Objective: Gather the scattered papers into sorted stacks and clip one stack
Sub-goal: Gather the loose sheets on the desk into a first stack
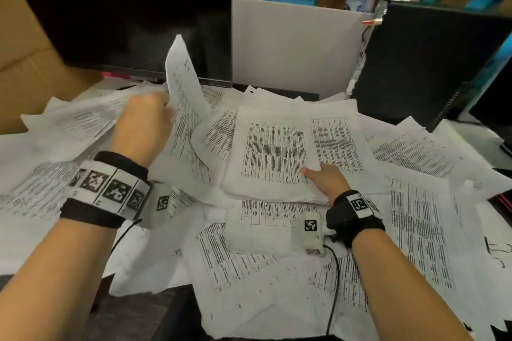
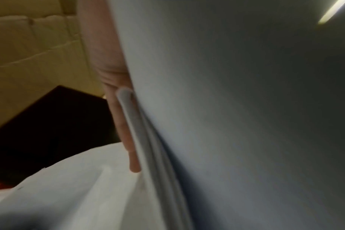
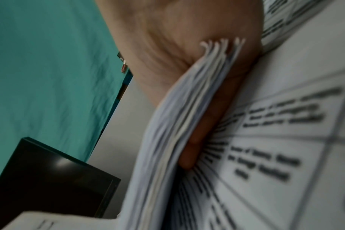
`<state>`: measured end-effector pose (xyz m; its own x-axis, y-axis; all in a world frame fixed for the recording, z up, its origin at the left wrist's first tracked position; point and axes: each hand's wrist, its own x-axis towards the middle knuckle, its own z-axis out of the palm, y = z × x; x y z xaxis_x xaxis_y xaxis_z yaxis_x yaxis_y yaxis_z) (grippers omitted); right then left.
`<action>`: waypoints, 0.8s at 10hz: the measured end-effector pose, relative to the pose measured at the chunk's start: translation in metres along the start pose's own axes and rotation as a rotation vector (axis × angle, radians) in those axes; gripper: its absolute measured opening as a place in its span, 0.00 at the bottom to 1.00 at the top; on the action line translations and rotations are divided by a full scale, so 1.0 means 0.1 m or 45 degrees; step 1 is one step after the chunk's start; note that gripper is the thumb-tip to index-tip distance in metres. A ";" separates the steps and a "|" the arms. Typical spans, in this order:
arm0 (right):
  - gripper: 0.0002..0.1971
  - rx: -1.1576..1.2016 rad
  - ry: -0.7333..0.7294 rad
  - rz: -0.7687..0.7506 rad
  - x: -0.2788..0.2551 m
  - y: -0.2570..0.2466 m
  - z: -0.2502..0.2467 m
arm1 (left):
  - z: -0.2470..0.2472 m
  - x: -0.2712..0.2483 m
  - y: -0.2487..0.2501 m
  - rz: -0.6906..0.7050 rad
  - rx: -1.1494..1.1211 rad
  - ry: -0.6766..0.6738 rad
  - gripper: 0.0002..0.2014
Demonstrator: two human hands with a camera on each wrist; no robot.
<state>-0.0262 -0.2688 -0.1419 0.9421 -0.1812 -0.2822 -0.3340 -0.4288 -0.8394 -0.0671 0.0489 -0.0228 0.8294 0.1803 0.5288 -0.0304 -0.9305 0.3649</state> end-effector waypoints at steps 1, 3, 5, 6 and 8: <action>0.17 0.016 -0.008 -0.015 0.01 0.02 -0.01 | -0.18 0.13 0.20 0.224 -0.037 0.057 0.09; 0.12 0.048 -0.027 0.000 -0.03 0.00 -0.02 | -0.64 0.34 0.67 0.556 -0.309 0.317 0.08; 0.23 -0.044 -0.003 0.028 -0.06 -0.01 -0.01 | -0.40 0.68 0.80 0.202 -0.569 0.381 0.08; 0.19 0.013 0.022 0.046 0.00 0.02 -0.02 | 0.29 0.64 0.72 -0.047 -0.656 -0.023 0.07; 0.19 0.134 0.031 0.075 -0.01 0.04 -0.04 | 1.43 0.30 0.41 -0.456 -0.572 -0.638 0.17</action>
<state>-0.0284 -0.2740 -0.1434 0.9196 -0.2250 -0.3221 -0.3822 -0.3219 -0.8662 0.0361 -0.0297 -0.1020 0.9821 0.1808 -0.0525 0.1530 -0.6038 0.7823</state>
